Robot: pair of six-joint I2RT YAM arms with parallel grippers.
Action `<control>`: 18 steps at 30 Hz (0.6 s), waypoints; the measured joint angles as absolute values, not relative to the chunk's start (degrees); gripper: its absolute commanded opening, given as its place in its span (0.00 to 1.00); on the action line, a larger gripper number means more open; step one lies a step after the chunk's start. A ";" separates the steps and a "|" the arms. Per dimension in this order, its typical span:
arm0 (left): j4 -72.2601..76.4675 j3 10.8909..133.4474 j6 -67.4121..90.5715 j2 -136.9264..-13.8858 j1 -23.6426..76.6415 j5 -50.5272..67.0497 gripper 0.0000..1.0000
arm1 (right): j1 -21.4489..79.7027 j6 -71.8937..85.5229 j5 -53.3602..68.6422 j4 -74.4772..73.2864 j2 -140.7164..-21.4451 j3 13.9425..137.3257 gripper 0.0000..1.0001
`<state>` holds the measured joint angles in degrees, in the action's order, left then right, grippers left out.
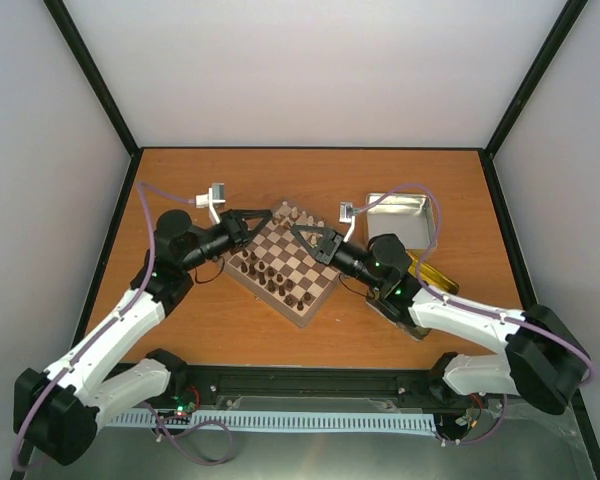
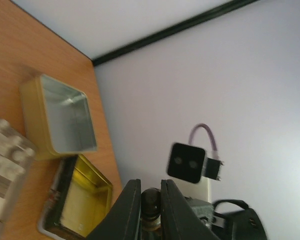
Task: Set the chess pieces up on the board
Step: Pick up the chess piece from the chessboard, then place the chess piece on the chessboard.
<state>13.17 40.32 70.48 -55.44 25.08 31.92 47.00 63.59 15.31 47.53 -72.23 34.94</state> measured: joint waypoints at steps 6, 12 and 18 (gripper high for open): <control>4.16 40.16 59.20 -50.87 25.10 22.33 0.01 | 46.92 56.21 13.47 25.12 -67.94 39.99 0.06; -7.66 40.12 47.46 -47.16 25.15 10.24 0.01 | 46.89 42.76 9.15 -7.86 -72.90 56.29 0.05; -19.11 43.42 39.35 -42.46 25.15 -6.55 0.01 | 48.38 32.14 5.96 -30.37 -87.68 73.06 0.04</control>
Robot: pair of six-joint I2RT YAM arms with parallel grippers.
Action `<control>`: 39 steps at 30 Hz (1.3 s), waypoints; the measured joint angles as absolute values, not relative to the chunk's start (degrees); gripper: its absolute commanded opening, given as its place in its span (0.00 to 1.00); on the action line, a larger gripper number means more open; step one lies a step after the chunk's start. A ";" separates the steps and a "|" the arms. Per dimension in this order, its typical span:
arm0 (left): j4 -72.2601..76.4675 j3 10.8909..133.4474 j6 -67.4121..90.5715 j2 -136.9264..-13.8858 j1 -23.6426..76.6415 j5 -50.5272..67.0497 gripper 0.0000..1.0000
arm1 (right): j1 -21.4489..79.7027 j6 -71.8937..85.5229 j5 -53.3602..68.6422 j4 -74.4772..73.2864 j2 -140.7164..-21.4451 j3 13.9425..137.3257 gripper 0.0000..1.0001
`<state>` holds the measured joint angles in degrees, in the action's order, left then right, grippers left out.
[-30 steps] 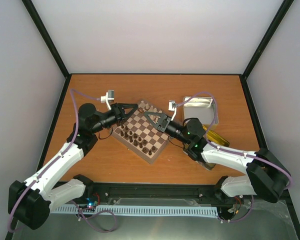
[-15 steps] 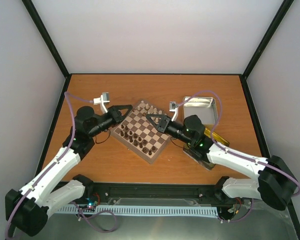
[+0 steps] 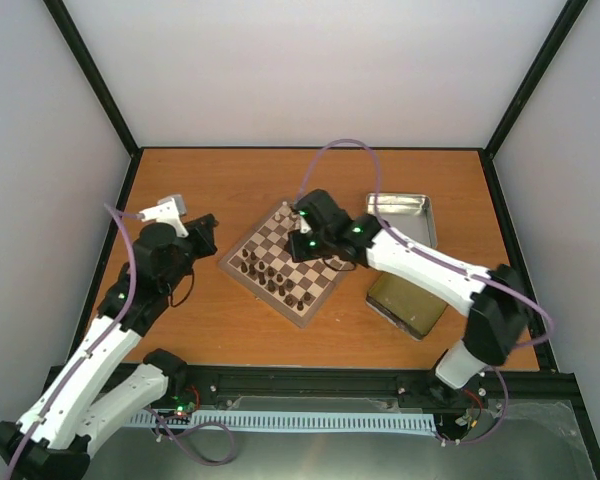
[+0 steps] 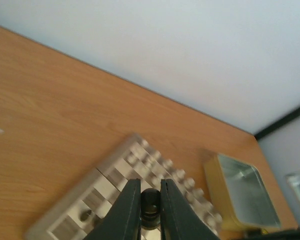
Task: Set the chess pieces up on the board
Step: Place the chess piece on the chessboard.
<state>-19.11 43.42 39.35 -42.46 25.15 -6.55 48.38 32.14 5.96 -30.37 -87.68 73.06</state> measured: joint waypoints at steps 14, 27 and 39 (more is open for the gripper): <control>-27.51 50.87 32.40 -33.08 25.15 -29.32 0.01 | 58.33 21.85 1.87 -49.74 -117.89 110.76 0.06; -28.75 50.30 32.42 -26.89 25.15 -38.28 0.02 | 59.77 18.20 -2.37 -56.21 -137.93 134.85 0.08; -29.02 49.58 32.56 -28.05 25.15 -38.00 0.03 | 59.75 16.71 -3.27 -58.52 -142.67 136.62 0.11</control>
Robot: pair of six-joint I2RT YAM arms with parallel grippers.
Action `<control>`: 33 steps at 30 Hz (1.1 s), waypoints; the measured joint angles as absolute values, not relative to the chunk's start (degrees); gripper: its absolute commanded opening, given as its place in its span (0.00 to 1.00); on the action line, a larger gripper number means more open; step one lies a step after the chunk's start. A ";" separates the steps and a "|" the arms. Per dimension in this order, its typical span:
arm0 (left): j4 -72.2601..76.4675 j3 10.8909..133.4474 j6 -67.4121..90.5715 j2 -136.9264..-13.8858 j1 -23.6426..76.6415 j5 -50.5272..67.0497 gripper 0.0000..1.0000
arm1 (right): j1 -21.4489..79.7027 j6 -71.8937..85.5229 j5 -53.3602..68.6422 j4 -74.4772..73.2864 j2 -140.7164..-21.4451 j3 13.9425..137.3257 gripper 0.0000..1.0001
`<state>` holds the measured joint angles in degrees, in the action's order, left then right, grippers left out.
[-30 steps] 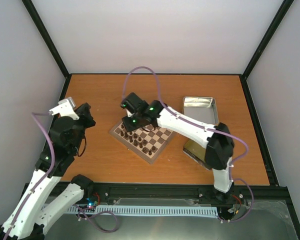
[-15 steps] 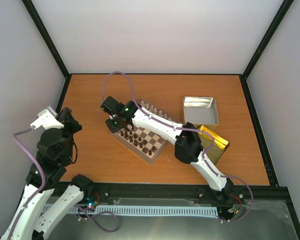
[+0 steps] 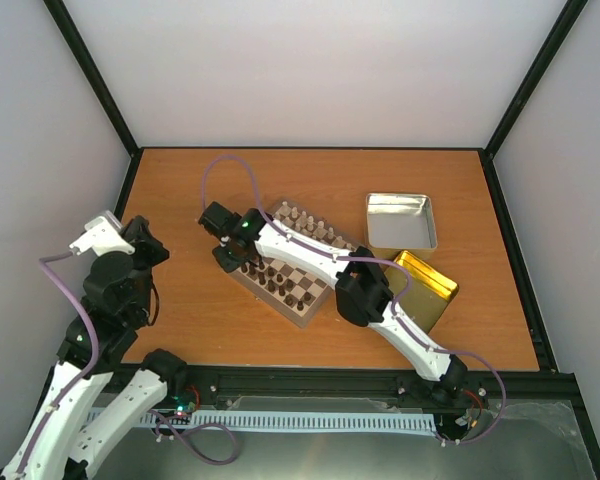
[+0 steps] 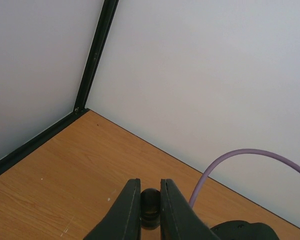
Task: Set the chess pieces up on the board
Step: Place the chess piece on the chessboard.
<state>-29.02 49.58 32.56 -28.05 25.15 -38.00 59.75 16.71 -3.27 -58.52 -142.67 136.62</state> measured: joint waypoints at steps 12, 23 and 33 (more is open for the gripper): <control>-29.65 49.17 33.04 -28.71 25.15 -38.09 0.05 | 58.89 15.29 -3.68 -58.81 -144.40 137.53 0.14; -29.89 48.47 33.93 -29.41 25.15 -37.71 0.05 | 58.74 14.96 -3.64 -58.98 -145.25 137.88 0.23; -29.98 48.34 33.98 -29.41 25.15 -37.67 0.05 | 58.61 14.94 -3.64 -59.00 -145.25 138.52 0.24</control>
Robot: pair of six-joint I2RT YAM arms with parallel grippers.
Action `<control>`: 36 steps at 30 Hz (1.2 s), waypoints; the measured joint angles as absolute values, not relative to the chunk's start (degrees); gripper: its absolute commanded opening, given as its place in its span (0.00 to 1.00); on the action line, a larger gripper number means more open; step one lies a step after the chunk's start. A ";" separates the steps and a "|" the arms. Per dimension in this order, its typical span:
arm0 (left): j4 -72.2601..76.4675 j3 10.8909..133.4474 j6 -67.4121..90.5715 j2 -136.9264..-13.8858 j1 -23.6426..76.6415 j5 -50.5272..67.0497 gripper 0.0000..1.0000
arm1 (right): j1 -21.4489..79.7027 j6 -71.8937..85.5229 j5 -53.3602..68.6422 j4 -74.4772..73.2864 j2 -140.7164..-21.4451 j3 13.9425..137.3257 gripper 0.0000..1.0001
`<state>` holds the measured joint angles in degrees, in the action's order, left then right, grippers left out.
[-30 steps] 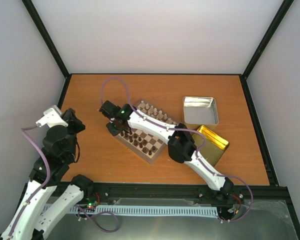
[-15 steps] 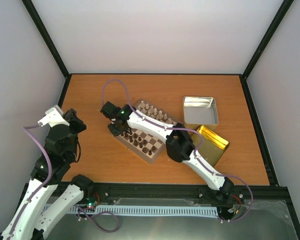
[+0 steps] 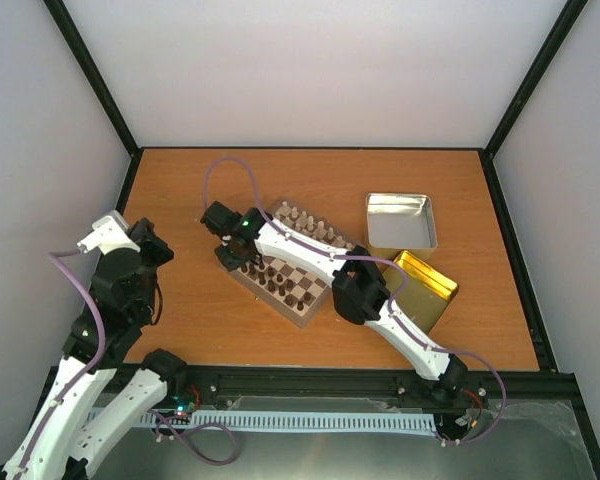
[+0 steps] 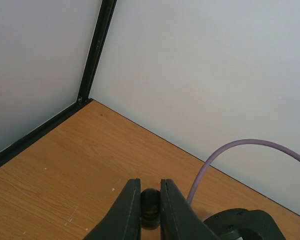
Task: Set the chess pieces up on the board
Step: Place the chess piece on the chessboard.
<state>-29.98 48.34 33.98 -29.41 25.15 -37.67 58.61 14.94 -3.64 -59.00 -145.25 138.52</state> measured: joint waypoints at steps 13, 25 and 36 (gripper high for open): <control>-30.02 48.10 33.98 -29.43 25.15 -37.65 0.05 | 58.59 14.31 -4.95 -55.83 -145.27 138.80 0.27; -30.02 48.10 33.98 -30.00 25.15 -37.26 0.05 | 58.57 13.23 -5.98 -53.58 -146.52 138.74 0.14; -30.02 48.03 34.00 -30.24 25.15 -36.84 0.05 | 58.57 13.10 -5.52 -53.84 -146.52 138.72 0.12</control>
<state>-30.02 48.03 34.00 -30.24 25.15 -36.84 58.57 13.10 -5.52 -53.84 -146.52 138.72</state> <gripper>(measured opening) 0.079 0.134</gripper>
